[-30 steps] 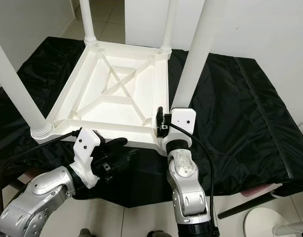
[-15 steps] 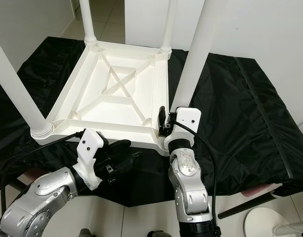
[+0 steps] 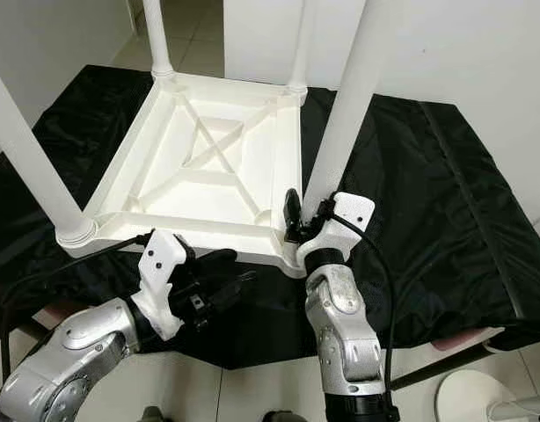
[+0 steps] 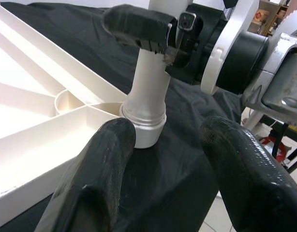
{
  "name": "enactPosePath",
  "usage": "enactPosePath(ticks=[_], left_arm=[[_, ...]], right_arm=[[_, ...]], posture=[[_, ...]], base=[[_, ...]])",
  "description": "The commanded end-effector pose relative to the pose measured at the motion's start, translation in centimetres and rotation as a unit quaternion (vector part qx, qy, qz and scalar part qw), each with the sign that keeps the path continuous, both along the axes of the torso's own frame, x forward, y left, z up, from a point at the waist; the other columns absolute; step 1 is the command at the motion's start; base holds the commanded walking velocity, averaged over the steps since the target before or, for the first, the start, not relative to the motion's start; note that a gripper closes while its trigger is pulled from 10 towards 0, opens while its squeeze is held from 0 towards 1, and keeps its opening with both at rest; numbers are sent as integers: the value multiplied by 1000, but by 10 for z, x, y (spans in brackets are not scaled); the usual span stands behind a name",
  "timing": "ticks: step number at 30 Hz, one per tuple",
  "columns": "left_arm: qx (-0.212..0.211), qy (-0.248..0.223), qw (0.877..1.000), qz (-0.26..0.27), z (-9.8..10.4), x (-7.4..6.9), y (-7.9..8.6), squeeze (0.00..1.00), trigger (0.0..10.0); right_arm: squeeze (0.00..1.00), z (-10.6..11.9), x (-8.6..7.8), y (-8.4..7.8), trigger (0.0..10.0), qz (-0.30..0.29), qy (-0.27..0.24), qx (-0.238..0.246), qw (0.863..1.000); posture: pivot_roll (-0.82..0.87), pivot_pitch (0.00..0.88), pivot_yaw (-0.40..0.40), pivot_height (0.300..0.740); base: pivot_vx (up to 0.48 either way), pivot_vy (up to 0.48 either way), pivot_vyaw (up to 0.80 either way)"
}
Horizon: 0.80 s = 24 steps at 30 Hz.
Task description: Building children table
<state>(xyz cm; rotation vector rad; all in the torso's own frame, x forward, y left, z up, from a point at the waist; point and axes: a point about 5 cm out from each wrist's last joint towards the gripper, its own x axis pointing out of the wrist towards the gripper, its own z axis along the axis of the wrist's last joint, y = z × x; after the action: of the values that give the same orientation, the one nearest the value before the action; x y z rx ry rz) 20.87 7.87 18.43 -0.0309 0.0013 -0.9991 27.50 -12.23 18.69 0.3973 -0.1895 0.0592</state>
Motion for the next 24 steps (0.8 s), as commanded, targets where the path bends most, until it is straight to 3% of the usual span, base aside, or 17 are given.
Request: enactPosePath(ticks=[1,4,7,11,12,13,14,15,16,17,18,19,21,22,23,24], left_arm=[[0,4,1000,2,1,-2,-3,0,10000],[-3,9,1000,-3,2,-6,-5,0,10000],[-5,11,1000,-4,2,-8,-6,0,10000],[-5,12,1000,-5,2,-8,-6,0,10000],[-6,13,1000,-6,3,-9,-7,0,10000],[-8,15,1000,-7,3,-11,-8,0,10000],[-8,15,1000,-7,3,-11,-8,0,10000],[-10,18,1000,-7,4,-12,-10,0,10000],[-10,18,1000,-7,4,-12,-10,0,10000],[-13,21,1000,-6,4,-13,-11,0,10000],[-15,23,1000,-5,4,-13,-11,0,10000],[-15,23,1000,-5,4,-13,-11,0,10000],[-18,26,999,-2,5,-14,-12,0,10000],[-18,26,999,-2,5,-14,-12,0,10000],[-19,28,999,0,5,-14,-12,0,10000],[-19,28,999,0,5,-14,-12,0,10000]], right_arm=[[0,-1,-1,17,10000,-2,14,110,994],[0,-7,-1,20,10000,28,34,184,982],[0,-10,-1,21,10000,40,45,215,975],[0,-11,-1,21,10000,40,47,219,974],[0,-15,-1,21,10000,50,56,252,965],[0,-20,-2,22,10000,69,69,305,947],[0,-20,-2,22,10000,69,69,305,947],[0,-25,-3,24,10000,94,81,369,921],[0,-25,-3,24,10000,94,81,369,921],[0,-29,-4,25,10000,115,85,424,894],[0,-31,-6,25,10000,127,86,453,878],[0,-31,-6,25,10000,127,86,453,878],[0,-39,-8,24,10000,148,89,491,854],[0,-39,-8,24,10000,148,89,491,854],[0,-41,-9,23,10000,161,80,525,832],[0,-41,-9,23,10000,161,80,525,832]], posture=[[7,148,-51,740],[3,173,-48,740],[3,176,-48,740],[3,176,-48,740],[6,188,-47,740],[8,194,-48,740],[8,194,-48,740],[10,199,-46,740],[10,199,-46,740],[17,202,-50,740],[18,203,-50,740],[18,203,-50,740],[24,205,-51,740],[24,205,-51,740],[27,207,-51,740],[27,207,-51,740]], base=[[0,0,0],[0,0,0],[0,0,0],[0,0,0],[0,0,0],[0,0,0],[0,0,0],[0,0,0],[0,0,0],[0,0,0],[0,0,0],[0,0,0],[0,0,0],[0,0,0],[0,0,0],[0,0,0]])
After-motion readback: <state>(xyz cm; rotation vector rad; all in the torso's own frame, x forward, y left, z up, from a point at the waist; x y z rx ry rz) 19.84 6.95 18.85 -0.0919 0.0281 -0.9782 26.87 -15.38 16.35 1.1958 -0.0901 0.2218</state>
